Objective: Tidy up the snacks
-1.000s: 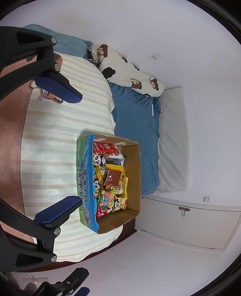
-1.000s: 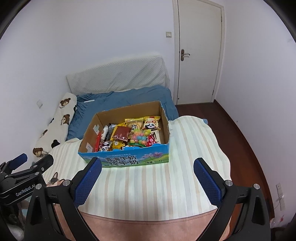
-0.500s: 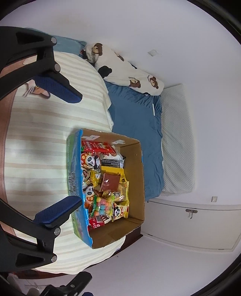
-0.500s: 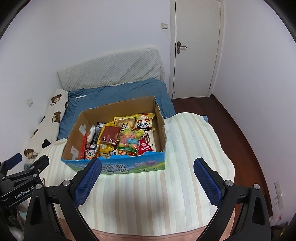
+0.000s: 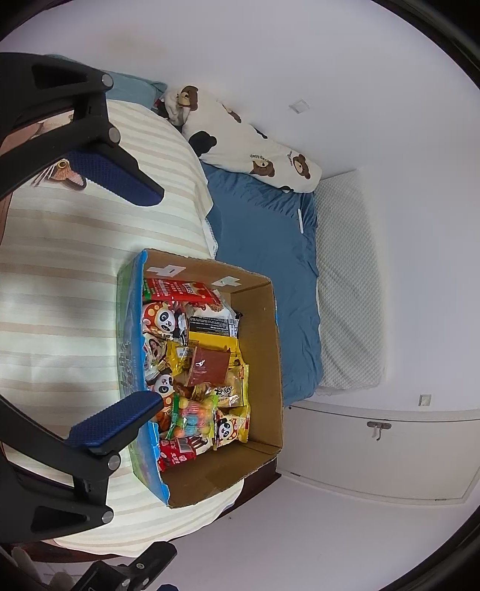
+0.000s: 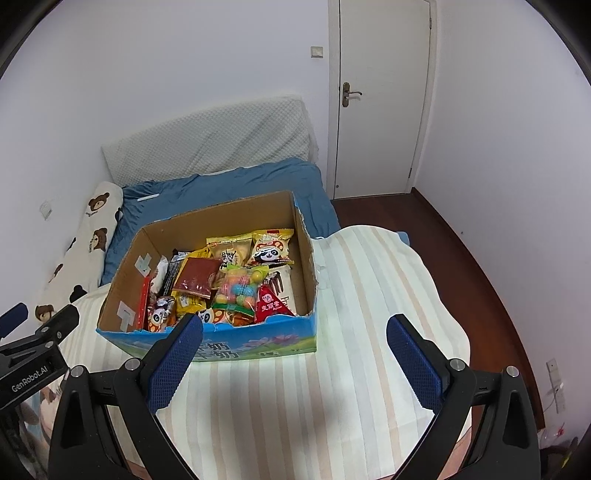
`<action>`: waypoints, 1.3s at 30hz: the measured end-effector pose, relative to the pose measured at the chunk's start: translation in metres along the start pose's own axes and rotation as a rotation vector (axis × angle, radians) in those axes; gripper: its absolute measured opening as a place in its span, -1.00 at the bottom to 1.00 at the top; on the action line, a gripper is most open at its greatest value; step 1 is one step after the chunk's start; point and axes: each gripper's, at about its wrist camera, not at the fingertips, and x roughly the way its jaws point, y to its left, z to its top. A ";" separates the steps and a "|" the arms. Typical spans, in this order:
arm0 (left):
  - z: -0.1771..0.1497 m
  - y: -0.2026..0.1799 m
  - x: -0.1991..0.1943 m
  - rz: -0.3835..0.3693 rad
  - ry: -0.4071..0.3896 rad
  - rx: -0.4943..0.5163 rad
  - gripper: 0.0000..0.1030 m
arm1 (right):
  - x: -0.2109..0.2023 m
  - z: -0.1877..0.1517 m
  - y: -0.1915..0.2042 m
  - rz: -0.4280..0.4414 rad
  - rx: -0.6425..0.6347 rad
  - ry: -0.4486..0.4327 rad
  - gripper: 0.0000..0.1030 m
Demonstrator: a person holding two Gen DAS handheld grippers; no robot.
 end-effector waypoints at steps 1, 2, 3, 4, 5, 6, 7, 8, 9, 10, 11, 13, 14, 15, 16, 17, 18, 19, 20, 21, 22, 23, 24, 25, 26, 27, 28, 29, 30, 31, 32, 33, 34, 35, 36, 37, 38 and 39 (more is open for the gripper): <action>0.000 0.000 0.000 0.000 0.001 0.000 1.00 | 0.002 0.000 0.001 0.000 -0.003 0.002 0.97; 0.000 0.000 0.000 0.001 0.000 -0.001 1.00 | 0.001 0.000 0.002 0.000 -0.006 0.003 0.97; 0.000 0.000 0.000 0.000 -0.001 0.000 1.00 | -0.001 -0.001 0.002 0.001 -0.008 0.004 0.97; 0.000 0.000 0.000 0.000 -0.001 0.000 1.00 | 0.000 -0.001 0.003 0.000 -0.012 0.006 0.97; 0.001 0.000 0.000 0.000 -0.002 0.000 1.00 | -0.002 -0.002 0.004 0.001 -0.014 0.005 0.97; 0.001 0.000 0.000 0.000 -0.004 0.000 1.00 | -0.003 -0.002 0.005 0.001 -0.016 0.005 0.97; 0.001 0.000 0.000 0.003 -0.004 0.000 1.00 | -0.003 -0.002 0.006 0.001 -0.019 0.004 0.97; 0.001 -0.001 -0.001 0.003 -0.006 0.000 1.00 | -0.004 -0.002 0.007 0.004 -0.021 0.004 0.97; 0.001 -0.001 -0.001 0.000 -0.005 -0.001 1.00 | -0.004 -0.002 0.007 0.005 -0.022 0.003 0.97; 0.001 -0.001 -0.002 0.001 -0.006 -0.001 1.00 | -0.005 -0.002 0.008 0.006 -0.024 0.002 0.97; 0.001 -0.001 -0.002 0.001 -0.006 -0.001 1.00 | -0.005 -0.001 0.009 0.006 -0.028 0.000 0.97; 0.001 -0.001 -0.003 -0.003 -0.004 -0.004 1.00 | -0.008 -0.001 0.010 0.004 -0.033 -0.005 0.97; 0.000 0.000 -0.004 -0.004 -0.004 -0.006 1.00 | -0.009 -0.001 0.010 0.005 -0.034 -0.007 0.97; 0.000 -0.001 -0.005 -0.007 -0.004 -0.007 1.00 | -0.009 -0.001 0.011 0.006 -0.035 -0.007 0.97; 0.000 0.000 -0.005 -0.007 -0.003 -0.009 1.00 | -0.010 -0.001 0.012 0.007 -0.037 -0.007 0.97; 0.000 0.000 -0.006 -0.008 -0.003 -0.011 1.00 | -0.012 -0.002 0.012 0.006 -0.038 -0.009 0.97; -0.001 0.000 -0.008 -0.010 -0.004 -0.012 1.00 | -0.012 -0.002 0.012 0.006 -0.038 -0.009 0.97; -0.002 0.001 -0.009 -0.010 -0.004 -0.012 1.00 | -0.013 -0.002 0.013 0.006 -0.039 -0.011 0.97; -0.003 0.001 -0.011 -0.010 -0.005 -0.011 1.00 | -0.014 -0.002 0.013 0.006 -0.040 -0.013 0.97; -0.003 0.001 -0.011 -0.011 -0.006 -0.010 1.00 | -0.015 -0.002 0.013 0.008 -0.040 -0.013 0.97; -0.004 0.000 -0.012 -0.011 -0.006 -0.009 1.00 | -0.015 -0.002 0.013 0.008 -0.042 -0.013 0.97; -0.004 0.000 -0.012 -0.012 -0.006 -0.009 1.00 | -0.016 -0.002 0.013 0.009 -0.042 -0.014 0.97; -0.004 0.000 -0.012 -0.012 -0.005 -0.009 1.00 | -0.016 -0.001 0.013 0.010 -0.043 -0.015 0.97; -0.005 0.001 -0.012 -0.011 -0.005 -0.009 1.00 | -0.016 -0.001 0.014 0.009 -0.045 -0.016 0.97; -0.005 0.001 -0.012 -0.014 -0.006 -0.009 1.00 | -0.017 -0.001 0.014 0.010 -0.046 -0.018 0.97; -0.005 0.001 -0.012 -0.013 -0.006 -0.008 1.00 | -0.018 -0.001 0.014 0.011 -0.047 -0.018 0.97; -0.005 0.000 -0.012 -0.009 -0.006 -0.008 1.00 | -0.019 -0.001 0.014 0.012 -0.046 -0.019 0.97; -0.006 0.000 -0.012 -0.008 -0.008 -0.007 1.00 | -0.019 0.000 0.015 0.014 -0.046 -0.020 0.97; -0.006 0.000 -0.013 -0.010 -0.009 -0.008 1.00 | -0.019 0.000 0.016 0.013 -0.048 -0.021 0.97; -0.006 0.000 -0.013 -0.010 -0.010 -0.009 1.00 | -0.020 0.000 0.016 0.014 -0.050 -0.022 0.97; -0.006 0.000 -0.014 -0.012 -0.012 -0.009 1.00 | -0.021 0.000 0.016 0.014 -0.050 -0.024 0.97; -0.006 0.000 -0.014 -0.013 -0.013 -0.006 1.00 | -0.022 0.000 0.017 0.011 -0.053 -0.027 0.97; -0.007 0.000 -0.014 -0.011 -0.015 -0.005 1.00 | -0.022 -0.001 0.018 0.010 -0.057 -0.028 0.97; -0.006 0.000 -0.015 -0.012 -0.018 -0.004 1.00 | -0.023 -0.001 0.018 0.011 -0.061 -0.028 0.97; -0.006 -0.001 -0.016 -0.013 -0.020 -0.003 1.00 | -0.023 -0.002 0.019 0.011 -0.063 -0.026 0.97; -0.006 -0.001 -0.016 -0.012 -0.020 -0.002 1.00 | -0.023 -0.002 0.020 0.013 -0.066 -0.023 0.97; -0.006 -0.001 -0.016 -0.013 -0.018 -0.003 1.00 | -0.023 -0.003 0.020 0.017 -0.069 -0.020 0.97; -0.006 -0.001 -0.017 -0.014 -0.016 -0.004 1.00 | -0.022 -0.003 0.021 0.020 -0.071 -0.017 0.97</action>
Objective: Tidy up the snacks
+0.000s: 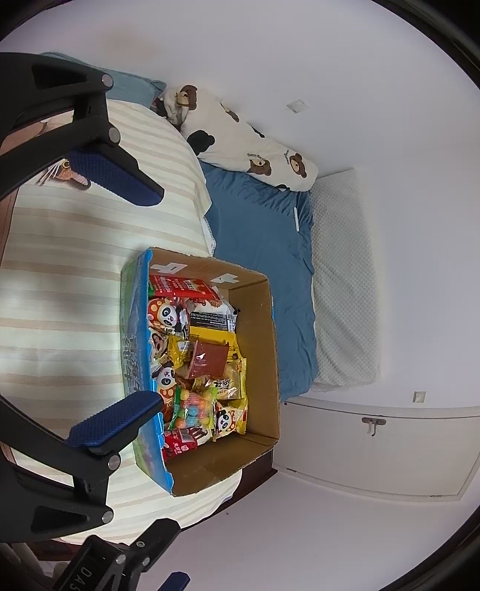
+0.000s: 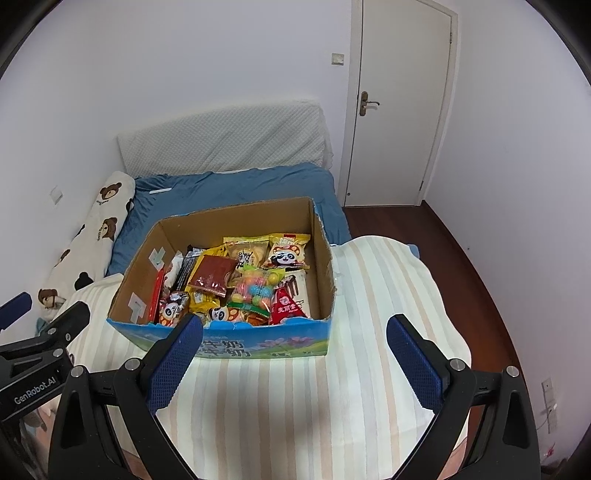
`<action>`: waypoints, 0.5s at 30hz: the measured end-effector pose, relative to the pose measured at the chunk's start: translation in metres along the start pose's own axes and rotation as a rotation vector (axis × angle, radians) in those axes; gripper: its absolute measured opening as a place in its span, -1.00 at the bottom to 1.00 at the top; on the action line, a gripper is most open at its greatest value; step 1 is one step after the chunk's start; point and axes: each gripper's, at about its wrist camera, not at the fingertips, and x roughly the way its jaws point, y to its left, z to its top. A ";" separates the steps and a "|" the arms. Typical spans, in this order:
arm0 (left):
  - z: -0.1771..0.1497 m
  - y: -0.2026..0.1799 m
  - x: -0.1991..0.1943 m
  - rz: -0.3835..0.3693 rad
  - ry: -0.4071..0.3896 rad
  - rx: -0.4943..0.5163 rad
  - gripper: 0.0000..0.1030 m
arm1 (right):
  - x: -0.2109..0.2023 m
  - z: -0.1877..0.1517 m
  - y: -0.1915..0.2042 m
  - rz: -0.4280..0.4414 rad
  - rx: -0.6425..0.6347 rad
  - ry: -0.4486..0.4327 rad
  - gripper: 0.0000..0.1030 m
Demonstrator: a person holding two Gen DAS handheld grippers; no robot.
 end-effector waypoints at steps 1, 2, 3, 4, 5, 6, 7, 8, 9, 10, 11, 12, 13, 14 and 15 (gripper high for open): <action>0.000 0.000 0.000 -0.001 0.003 0.000 1.00 | 0.000 0.000 0.000 0.002 -0.001 0.003 0.97; 0.000 -0.001 0.000 -0.002 0.008 0.001 1.00 | 0.001 0.000 0.001 0.004 -0.003 0.005 0.97; 0.000 -0.001 0.000 -0.002 0.014 0.001 1.00 | 0.000 -0.001 0.001 0.004 -0.004 0.006 0.97; 0.000 -0.001 0.001 -0.003 0.020 0.001 1.00 | 0.000 -0.001 0.001 0.006 -0.005 0.007 0.97; 0.000 -0.001 0.002 -0.005 0.029 0.000 1.00 | 0.000 -0.001 0.001 0.007 -0.006 0.009 0.97; 0.000 -0.001 0.003 -0.009 0.036 0.000 1.00 | 0.000 -0.001 0.002 0.007 -0.007 0.012 0.97; 0.000 -0.001 0.004 -0.015 0.046 0.000 1.00 | 0.000 -0.001 0.002 0.009 -0.007 0.015 0.97; 0.000 -0.001 0.005 -0.017 0.051 0.001 1.00 | 0.000 0.000 0.002 0.012 -0.006 0.018 0.97; 0.000 -0.001 0.005 -0.018 0.053 0.004 1.00 | 0.000 0.000 0.002 0.013 -0.006 0.020 0.97; -0.001 -0.002 0.005 -0.019 0.054 0.007 1.00 | 0.000 0.000 0.002 0.016 -0.007 0.021 0.97; -0.001 -0.002 0.005 -0.022 0.056 0.009 1.00 | 0.000 0.001 0.003 0.017 -0.007 0.022 0.97; 0.000 -0.003 0.004 -0.025 0.056 0.010 0.99 | 0.000 0.000 0.003 0.016 -0.006 0.021 0.97; 0.000 -0.003 0.004 -0.025 0.054 0.011 0.99 | -0.001 0.000 0.003 0.016 -0.005 0.020 0.97; 0.000 -0.003 0.003 -0.026 0.053 0.011 0.99 | -0.002 0.001 0.002 0.019 -0.003 0.020 0.97; 0.000 -0.003 0.003 -0.028 0.053 0.011 0.99 | -0.002 0.001 0.002 0.020 -0.002 0.020 0.97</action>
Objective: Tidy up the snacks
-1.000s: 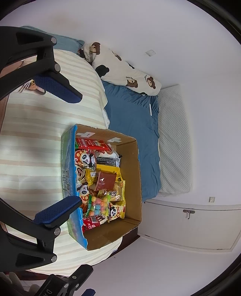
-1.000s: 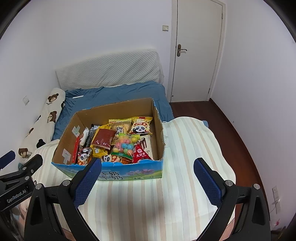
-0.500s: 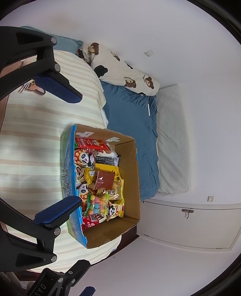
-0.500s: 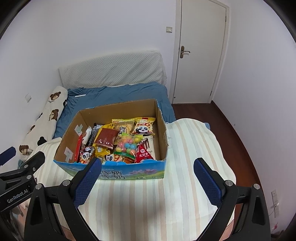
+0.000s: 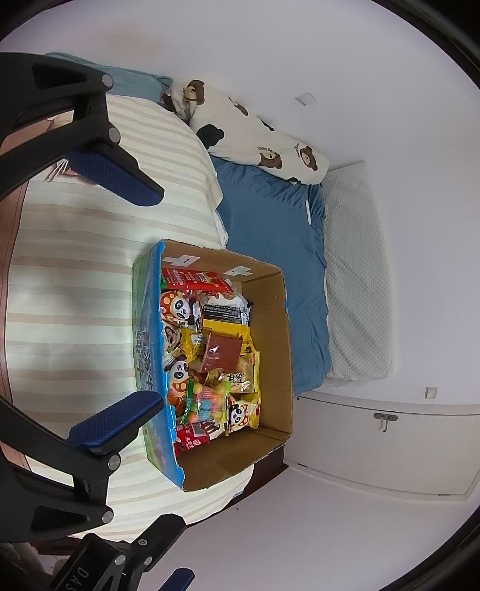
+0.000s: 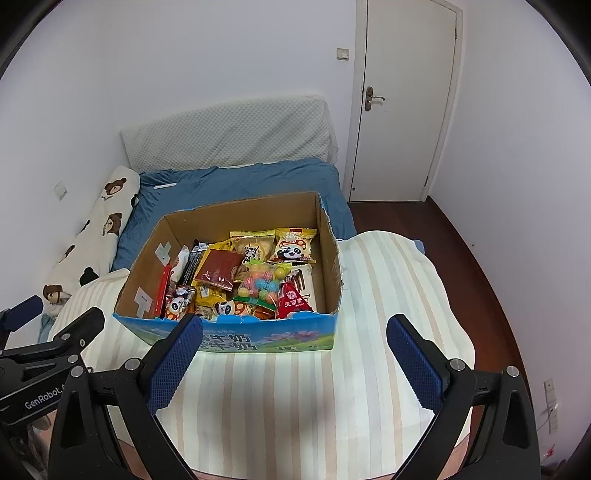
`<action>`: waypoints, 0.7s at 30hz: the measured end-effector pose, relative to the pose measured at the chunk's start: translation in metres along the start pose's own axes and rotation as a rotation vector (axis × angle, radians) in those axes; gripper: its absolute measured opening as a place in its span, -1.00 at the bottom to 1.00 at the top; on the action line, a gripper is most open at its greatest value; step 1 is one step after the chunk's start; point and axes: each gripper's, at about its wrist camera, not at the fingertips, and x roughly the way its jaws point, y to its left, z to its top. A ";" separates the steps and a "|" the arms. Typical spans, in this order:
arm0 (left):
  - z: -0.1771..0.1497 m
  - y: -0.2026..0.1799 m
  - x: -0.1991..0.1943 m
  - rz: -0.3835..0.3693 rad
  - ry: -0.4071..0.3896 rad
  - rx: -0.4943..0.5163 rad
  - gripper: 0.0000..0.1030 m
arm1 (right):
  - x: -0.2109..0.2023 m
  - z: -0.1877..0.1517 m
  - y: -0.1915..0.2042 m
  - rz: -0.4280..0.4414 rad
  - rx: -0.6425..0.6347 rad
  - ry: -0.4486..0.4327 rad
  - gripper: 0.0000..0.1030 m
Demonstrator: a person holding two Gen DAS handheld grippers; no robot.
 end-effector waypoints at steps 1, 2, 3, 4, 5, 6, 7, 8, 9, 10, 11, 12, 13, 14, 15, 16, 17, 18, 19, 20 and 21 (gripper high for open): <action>0.000 0.000 -0.001 -0.001 0.000 -0.001 0.99 | 0.000 0.000 0.000 0.000 0.001 0.000 0.97; 0.000 0.000 -0.001 -0.002 -0.002 0.000 0.99 | 0.000 0.000 -0.001 0.001 0.001 -0.001 0.97; 0.000 0.000 -0.001 -0.001 -0.004 0.002 0.99 | -0.001 0.000 -0.001 0.001 0.002 -0.002 0.97; 0.000 0.000 -0.002 -0.002 -0.006 0.003 1.00 | -0.002 0.001 -0.001 -0.001 0.003 -0.003 0.97; 0.000 0.000 -0.002 -0.001 -0.008 0.004 0.99 | -0.002 0.001 -0.001 -0.001 0.004 -0.005 0.97; 0.000 0.000 -0.002 -0.001 -0.010 0.005 0.99 | -0.002 0.001 -0.002 0.000 0.006 -0.005 0.97; 0.000 0.000 -0.003 -0.003 -0.011 0.006 0.99 | -0.003 0.001 -0.002 -0.002 0.008 -0.005 0.97; 0.000 0.000 -0.003 -0.004 -0.010 0.006 0.99 | -0.003 0.001 -0.003 -0.002 0.010 -0.006 0.97; 0.000 0.000 -0.003 -0.007 -0.011 0.005 0.99 | -0.004 0.001 -0.003 -0.002 0.012 -0.006 0.97; 0.000 0.000 -0.003 -0.012 -0.013 0.006 0.99 | -0.004 0.001 -0.003 -0.003 0.012 -0.007 0.97; 0.000 0.000 -0.003 -0.012 -0.013 0.007 1.00 | -0.004 0.001 -0.003 -0.002 0.012 -0.006 0.97; 0.001 0.000 -0.003 -0.018 -0.013 0.010 1.00 | -0.005 0.001 -0.003 -0.001 0.012 -0.007 0.97; 0.001 -0.001 -0.003 -0.027 -0.009 0.012 0.99 | -0.005 0.001 -0.003 -0.001 0.011 -0.006 0.97; 0.001 -0.001 -0.002 -0.030 -0.004 0.014 0.99 | -0.005 0.000 -0.003 -0.003 0.013 -0.006 0.97; 0.001 -0.002 -0.001 -0.033 0.000 0.017 0.99 | -0.005 0.000 -0.003 0.000 0.013 -0.006 0.97; 0.000 -0.002 0.000 -0.034 0.002 0.021 1.00 | -0.006 0.000 -0.004 0.000 0.012 -0.006 0.97; 0.000 -0.003 0.000 -0.033 0.003 0.022 1.00 | -0.006 0.000 -0.004 0.000 0.012 -0.006 0.97; 0.000 -0.003 0.000 -0.036 0.003 0.023 1.00 | -0.006 0.000 -0.004 0.001 0.013 -0.006 0.97; 0.000 -0.003 -0.001 -0.038 0.003 0.024 1.00 | -0.006 0.000 -0.004 0.001 0.014 -0.005 0.97; 0.000 -0.003 -0.001 -0.037 0.002 0.025 1.00 | -0.006 0.000 -0.004 0.000 0.011 -0.006 0.97; 0.000 -0.003 -0.001 -0.039 0.002 0.025 1.00 | -0.006 0.000 -0.004 0.000 0.011 -0.005 0.97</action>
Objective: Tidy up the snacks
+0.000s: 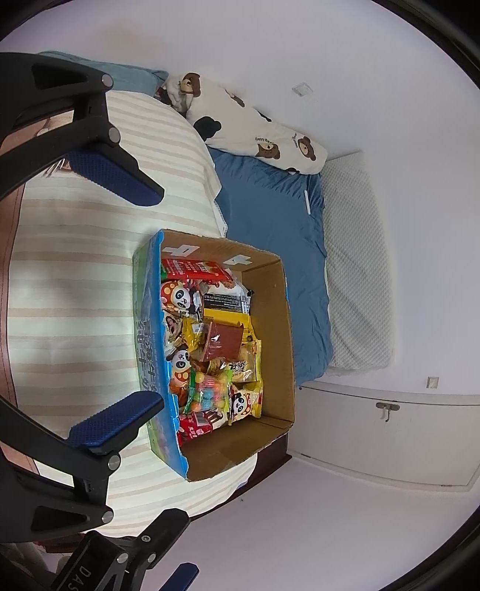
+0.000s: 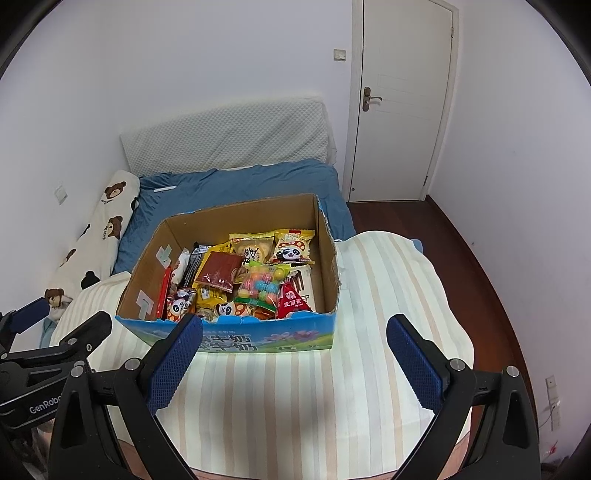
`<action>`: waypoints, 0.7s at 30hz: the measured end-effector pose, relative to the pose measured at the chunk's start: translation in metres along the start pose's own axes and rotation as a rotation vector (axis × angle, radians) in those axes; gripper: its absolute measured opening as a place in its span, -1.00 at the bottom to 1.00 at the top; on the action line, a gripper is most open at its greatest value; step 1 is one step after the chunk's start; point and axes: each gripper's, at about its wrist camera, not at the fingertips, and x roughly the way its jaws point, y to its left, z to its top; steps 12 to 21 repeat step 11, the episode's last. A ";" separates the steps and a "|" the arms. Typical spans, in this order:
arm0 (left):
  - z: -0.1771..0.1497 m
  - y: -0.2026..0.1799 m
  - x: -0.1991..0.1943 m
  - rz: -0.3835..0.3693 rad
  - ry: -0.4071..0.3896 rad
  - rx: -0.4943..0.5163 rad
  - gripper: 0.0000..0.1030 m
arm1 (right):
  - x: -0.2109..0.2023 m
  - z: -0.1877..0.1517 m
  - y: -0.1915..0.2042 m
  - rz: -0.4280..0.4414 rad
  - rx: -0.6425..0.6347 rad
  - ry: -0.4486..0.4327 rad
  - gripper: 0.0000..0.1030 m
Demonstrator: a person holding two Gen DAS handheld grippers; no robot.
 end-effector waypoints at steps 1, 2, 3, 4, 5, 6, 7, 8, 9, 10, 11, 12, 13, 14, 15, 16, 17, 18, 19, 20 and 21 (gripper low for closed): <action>0.000 0.000 0.000 0.000 0.000 -0.001 1.00 | 0.000 0.000 0.000 0.000 0.000 0.000 0.97; 0.000 0.000 0.000 0.002 0.000 -0.002 1.00 | 0.000 0.000 0.000 0.001 0.000 0.000 0.97; 0.000 0.000 -0.001 0.000 -0.001 -0.003 1.00 | 0.000 0.000 0.000 0.000 0.000 0.000 0.97; 0.000 0.001 -0.001 0.000 -0.003 -0.003 0.99 | 0.000 0.000 0.000 0.001 0.001 0.000 0.97; 0.001 0.001 -0.002 0.002 -0.005 -0.003 0.99 | 0.000 0.000 0.000 0.001 0.001 0.000 0.97; 0.001 0.001 -0.003 0.000 -0.009 -0.003 0.99 | -0.001 0.000 0.000 0.000 0.000 -0.001 0.97; 0.002 0.002 -0.004 0.002 -0.012 -0.002 0.99 | -0.001 -0.001 -0.001 0.000 0.000 -0.002 0.97; 0.002 0.002 -0.004 0.002 -0.014 -0.002 0.99 | -0.001 -0.001 -0.001 0.001 0.001 -0.001 0.97; 0.002 0.003 -0.005 -0.001 -0.016 -0.002 1.00 | -0.001 -0.001 -0.001 0.001 0.002 -0.002 0.97; 0.003 0.003 -0.006 -0.002 -0.017 -0.002 0.99 | -0.001 0.000 -0.001 0.002 0.001 -0.002 0.97; 0.003 0.003 -0.006 -0.001 -0.018 -0.001 1.00 | -0.002 0.000 0.000 0.002 0.001 -0.003 0.97; 0.003 0.003 -0.006 -0.001 -0.018 -0.001 1.00 | -0.002 0.000 0.000 0.002 0.001 -0.003 0.97; 0.003 0.003 -0.006 -0.001 -0.018 -0.001 1.00 | -0.002 0.000 0.000 0.002 0.001 -0.003 0.97; 0.003 0.003 -0.006 -0.001 -0.018 -0.001 1.00 | -0.002 0.000 0.000 0.002 0.001 -0.003 0.97; 0.003 0.003 -0.006 -0.001 -0.018 -0.001 1.00 | -0.002 0.000 0.000 0.002 0.001 -0.003 0.97; 0.003 0.003 -0.006 -0.001 -0.018 -0.001 1.00 | -0.002 0.000 0.000 0.002 0.001 -0.003 0.97; 0.003 0.003 -0.006 -0.001 -0.018 -0.001 1.00 | -0.002 0.000 0.000 0.002 0.001 -0.003 0.97; 0.003 0.003 -0.006 -0.001 -0.018 -0.001 1.00 | -0.002 0.000 0.000 0.002 0.001 -0.003 0.97; 0.003 0.003 -0.006 -0.001 -0.018 -0.001 1.00 | -0.002 0.000 0.000 0.002 0.001 -0.003 0.97; 0.003 0.003 -0.006 -0.001 -0.018 -0.001 1.00 | -0.002 0.000 0.000 0.002 0.001 -0.003 0.97; 0.003 0.003 -0.006 -0.001 -0.018 -0.001 1.00 | -0.002 0.000 0.000 0.002 0.001 -0.003 0.97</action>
